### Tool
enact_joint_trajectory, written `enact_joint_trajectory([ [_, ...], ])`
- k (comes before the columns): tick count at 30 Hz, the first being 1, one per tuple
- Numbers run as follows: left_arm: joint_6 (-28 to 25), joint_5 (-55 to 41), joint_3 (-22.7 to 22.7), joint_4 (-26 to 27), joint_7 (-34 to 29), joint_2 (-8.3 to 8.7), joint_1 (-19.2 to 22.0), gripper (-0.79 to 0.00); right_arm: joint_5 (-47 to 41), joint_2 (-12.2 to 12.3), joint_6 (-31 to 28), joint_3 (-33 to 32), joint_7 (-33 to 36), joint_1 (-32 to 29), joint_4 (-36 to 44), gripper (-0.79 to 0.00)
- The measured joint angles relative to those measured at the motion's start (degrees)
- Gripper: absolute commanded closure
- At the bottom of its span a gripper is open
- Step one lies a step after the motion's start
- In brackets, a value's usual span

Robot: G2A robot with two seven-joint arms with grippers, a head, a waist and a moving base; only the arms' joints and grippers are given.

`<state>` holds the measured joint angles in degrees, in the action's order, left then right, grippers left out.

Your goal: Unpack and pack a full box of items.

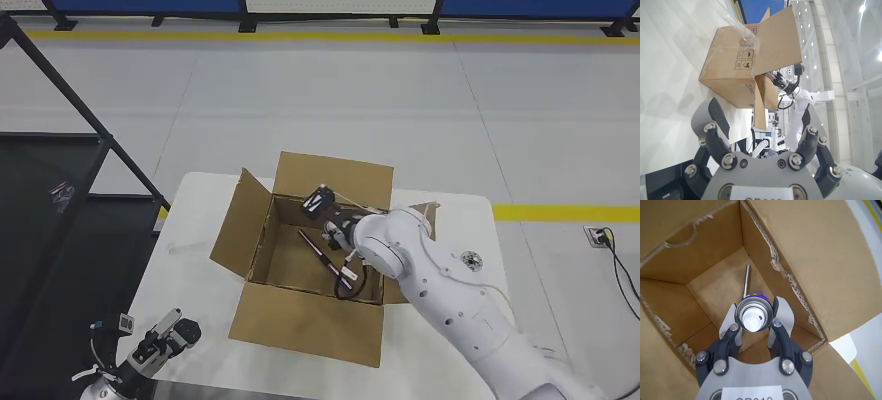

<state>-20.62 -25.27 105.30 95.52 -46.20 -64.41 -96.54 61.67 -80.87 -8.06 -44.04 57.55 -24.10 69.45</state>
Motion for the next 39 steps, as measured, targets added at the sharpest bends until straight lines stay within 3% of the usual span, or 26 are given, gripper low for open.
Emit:
enact_joint_trajectory([
  [14,0.0,0.0,0.0,0.0,0.0,0.0,0.0,-0.785,-1.69,-4.02,0.94,4.77,-6.5,2.47,-14.73,-0.009],
  [15,0.0,0.0,0.0,0.0,0.0,0.0,0.0,-0.785,-1.78,-4.38,0.95,5.1,-6.68,2.85,-15.89,-0.083],
  [21,0.0,0.0,0.0,0.0,0.0,0.0,0.0,-0.785,-2.16,-5.93,0.59,6.08,-7.83,4.47,-20.13,-0.326],
  [31,0.0,0.0,0.0,0.0,0.0,0.0,0.0,-0.785,-1.54,-6.7,0.07,5.37,-8.43,4.95,-21.22,-0.351],
  [39,0.0,0.0,0.0,0.0,0.0,0.0,0.0,-0.785,1.57,-5.59,0.37,3.08,-6.05,3.25,-15.53,-0.376],
])
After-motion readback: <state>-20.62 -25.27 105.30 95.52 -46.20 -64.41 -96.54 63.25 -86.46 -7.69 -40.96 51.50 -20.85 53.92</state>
